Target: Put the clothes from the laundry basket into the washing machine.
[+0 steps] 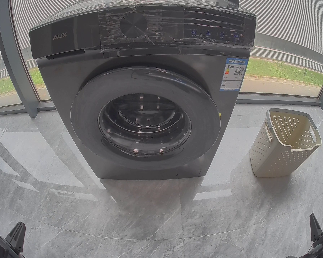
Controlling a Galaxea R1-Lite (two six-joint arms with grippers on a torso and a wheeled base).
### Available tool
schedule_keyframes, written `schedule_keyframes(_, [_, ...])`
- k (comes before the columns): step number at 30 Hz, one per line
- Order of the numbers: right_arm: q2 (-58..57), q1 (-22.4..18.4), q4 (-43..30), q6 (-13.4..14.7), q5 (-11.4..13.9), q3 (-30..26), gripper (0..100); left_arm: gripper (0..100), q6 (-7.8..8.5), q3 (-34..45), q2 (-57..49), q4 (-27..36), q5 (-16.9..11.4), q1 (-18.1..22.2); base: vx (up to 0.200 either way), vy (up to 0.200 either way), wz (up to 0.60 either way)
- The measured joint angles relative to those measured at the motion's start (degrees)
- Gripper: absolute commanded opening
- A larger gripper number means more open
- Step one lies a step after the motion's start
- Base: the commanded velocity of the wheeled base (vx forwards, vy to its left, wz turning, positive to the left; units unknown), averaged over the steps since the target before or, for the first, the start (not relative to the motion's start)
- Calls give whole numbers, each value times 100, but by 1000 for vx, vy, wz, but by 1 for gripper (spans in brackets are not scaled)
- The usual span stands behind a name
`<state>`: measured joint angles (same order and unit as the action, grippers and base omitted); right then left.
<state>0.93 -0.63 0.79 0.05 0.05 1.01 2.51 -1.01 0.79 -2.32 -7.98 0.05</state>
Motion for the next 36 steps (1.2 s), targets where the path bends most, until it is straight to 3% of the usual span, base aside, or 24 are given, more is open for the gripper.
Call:
schedule_keyframes(3, [0,1,0,-2,0,0,100,0,96,0,2,2,-173,0,0,0,0])
schedule_keyframes(7, [0,0,0,-5,0,0,100,0,-145,0,2,-22,-121,0,0,0,0])
schedule_keyframes(11, [0,0,0,-2,-5,0,100,0,-115,0,5,-22,-55,0,0,0,0])
schedule_keyframes(18, [0,1,-1,-5,-2,0,100,0,-278,0,6,27,-46,-5,143,0,0])
schedule_keyframes(24, [0,0,0,-5,-2,0,100,0,-139,0,6,-24,-35,0,33,0,0])
schedule_keyframes(30, [0,0,0,-5,-2,0,100,0,-421,0,6,5,-46,0,0,0,0])
schedule_keyframes(34, [0,-2,-1,-5,-2,0,100,0,-382,-105,30,-24,-165,0,0,0,0])
schedule_keyframes(36, [0,-2,-1,-5,0,0,100,0,-385,-354,124,-63,-395,0,0,0,0])
